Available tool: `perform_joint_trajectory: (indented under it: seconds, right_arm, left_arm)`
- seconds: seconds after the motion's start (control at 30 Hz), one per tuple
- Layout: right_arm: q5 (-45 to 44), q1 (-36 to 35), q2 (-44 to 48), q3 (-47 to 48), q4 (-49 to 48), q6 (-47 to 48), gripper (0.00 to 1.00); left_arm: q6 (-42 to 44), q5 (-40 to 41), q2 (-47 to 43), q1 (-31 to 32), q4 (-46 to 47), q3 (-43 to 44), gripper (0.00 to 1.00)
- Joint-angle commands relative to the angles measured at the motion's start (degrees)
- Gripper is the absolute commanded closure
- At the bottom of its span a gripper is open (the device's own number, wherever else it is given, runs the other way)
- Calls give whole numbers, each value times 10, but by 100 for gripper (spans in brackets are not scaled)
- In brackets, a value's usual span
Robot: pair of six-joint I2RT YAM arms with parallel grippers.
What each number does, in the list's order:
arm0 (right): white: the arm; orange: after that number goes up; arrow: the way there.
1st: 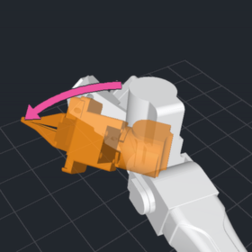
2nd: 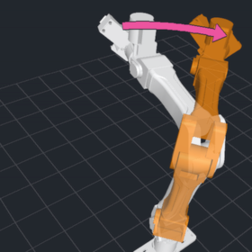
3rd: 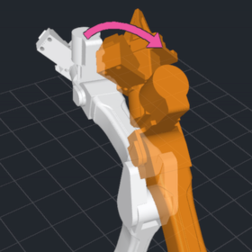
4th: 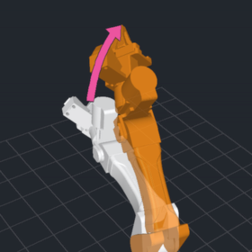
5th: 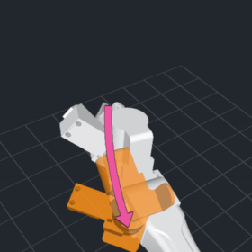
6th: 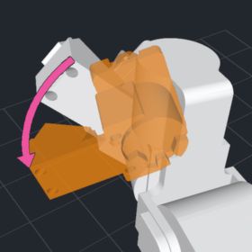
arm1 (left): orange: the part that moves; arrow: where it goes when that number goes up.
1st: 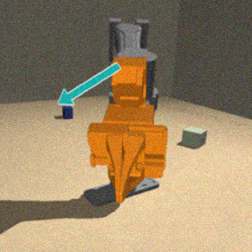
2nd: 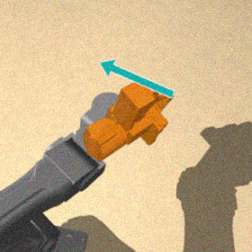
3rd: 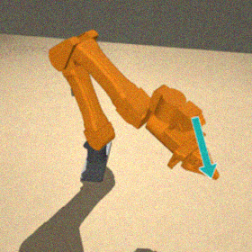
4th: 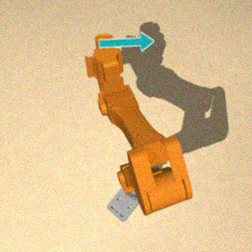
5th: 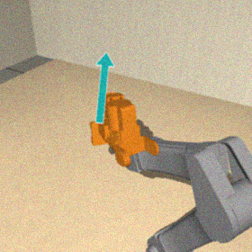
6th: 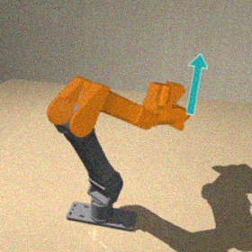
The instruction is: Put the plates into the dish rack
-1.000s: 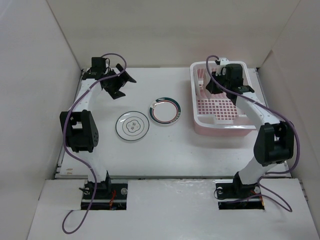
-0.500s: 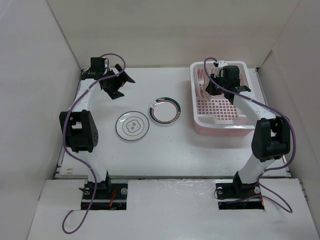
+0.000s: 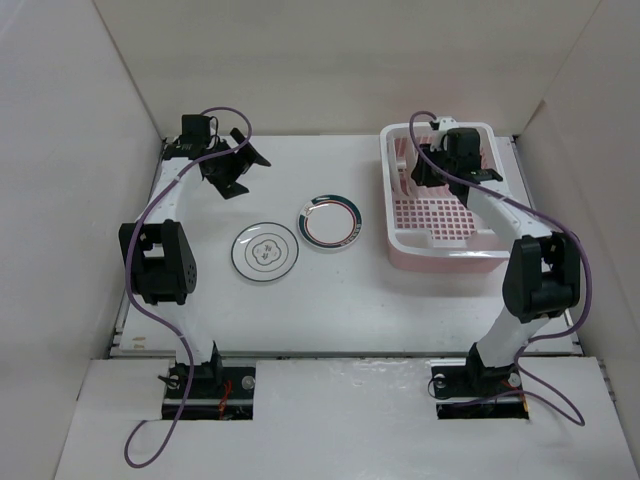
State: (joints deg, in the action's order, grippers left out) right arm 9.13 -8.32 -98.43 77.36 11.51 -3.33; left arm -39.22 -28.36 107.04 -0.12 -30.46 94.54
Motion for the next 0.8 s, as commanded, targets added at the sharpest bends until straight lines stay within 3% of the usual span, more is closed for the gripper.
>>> perform_joint_trajectory:
  seconds: [0.0, 0.27, 0.4, 0.53, 0.63, 0.7, 0.77]
  right_arm:
    - [-7, -4, -3, 31, -20, -2, 63]
    - [-7, -4, 8, 31, -20, -2, 57]
    - [-7, -4, 28, 37, -6, -2, 49]
    - [-7, -4, 71, 37, 5, -2, 37]
    - [-16, -4, 117, 37, 18, -7, 19]
    - [-22, -4, 142, 37, 26, -7, 0]
    - [-14, -4, 183, 30, 32, -7, 0]
  left_arm:
    - [11, 1, -7, -3, -2, 22, 0]
    - [11, 1, -7, -3, -2, 12, 0]
    - [16, 7, -7, -3, -2, 12, 0]
    - [21, 29, -7, -8, 5, -5, 0]
    - [27, 58, -12, -14, 5, -18, 0]
    - [27, 71, -27, -19, 5, -27, 0]
    - [32, 101, -47, -24, 5, -58, 0]
